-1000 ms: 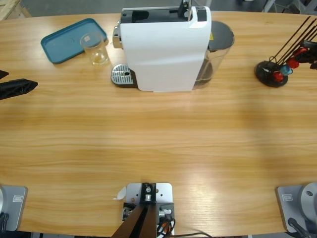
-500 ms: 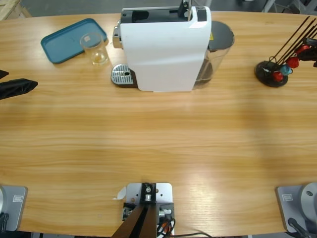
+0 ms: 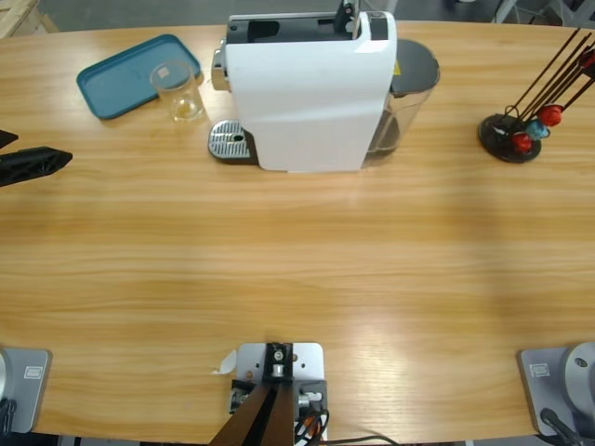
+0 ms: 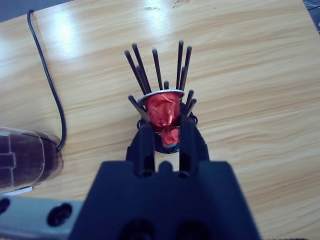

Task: Pour coffee

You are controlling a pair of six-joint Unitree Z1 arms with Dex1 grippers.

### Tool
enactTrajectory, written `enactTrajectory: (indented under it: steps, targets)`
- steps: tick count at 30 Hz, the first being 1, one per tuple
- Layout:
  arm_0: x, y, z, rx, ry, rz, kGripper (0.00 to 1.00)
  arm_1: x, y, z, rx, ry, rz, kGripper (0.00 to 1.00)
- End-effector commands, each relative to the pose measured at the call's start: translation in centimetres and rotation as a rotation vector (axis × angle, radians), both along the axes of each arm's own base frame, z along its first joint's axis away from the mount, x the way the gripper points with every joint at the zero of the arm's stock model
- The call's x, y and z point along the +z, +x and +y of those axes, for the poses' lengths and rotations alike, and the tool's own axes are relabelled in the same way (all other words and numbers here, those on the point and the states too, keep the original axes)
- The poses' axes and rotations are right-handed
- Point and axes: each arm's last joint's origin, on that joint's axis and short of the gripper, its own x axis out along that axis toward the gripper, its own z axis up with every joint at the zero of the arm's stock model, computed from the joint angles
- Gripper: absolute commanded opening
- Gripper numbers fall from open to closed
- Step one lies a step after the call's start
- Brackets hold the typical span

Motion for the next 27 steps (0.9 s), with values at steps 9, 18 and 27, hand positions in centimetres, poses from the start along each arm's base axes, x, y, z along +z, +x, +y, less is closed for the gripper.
enactTrajectory:
  steps: [9, 18, 27]
  targets:
    - [-1.1, -0.6, 0.2, -0.023, 0.008, 0.022, 0.941, 8.1, -2.8, -0.6, 0.028, -0.048, -0.066, 0.000]
    - [-1.1, -0.6, 0.1, -0.040, -0.004, 0.021, 0.941, 9.8, -7.3, 4.7, 0.555, -0.107, -0.076, 0.000]
    - [-1.1, -0.7, 0.1, -0.051, -0.014, 0.020, 0.936, 10.2, -10.6, 9.5, 1.120, 0.018, -0.111, 0.000]
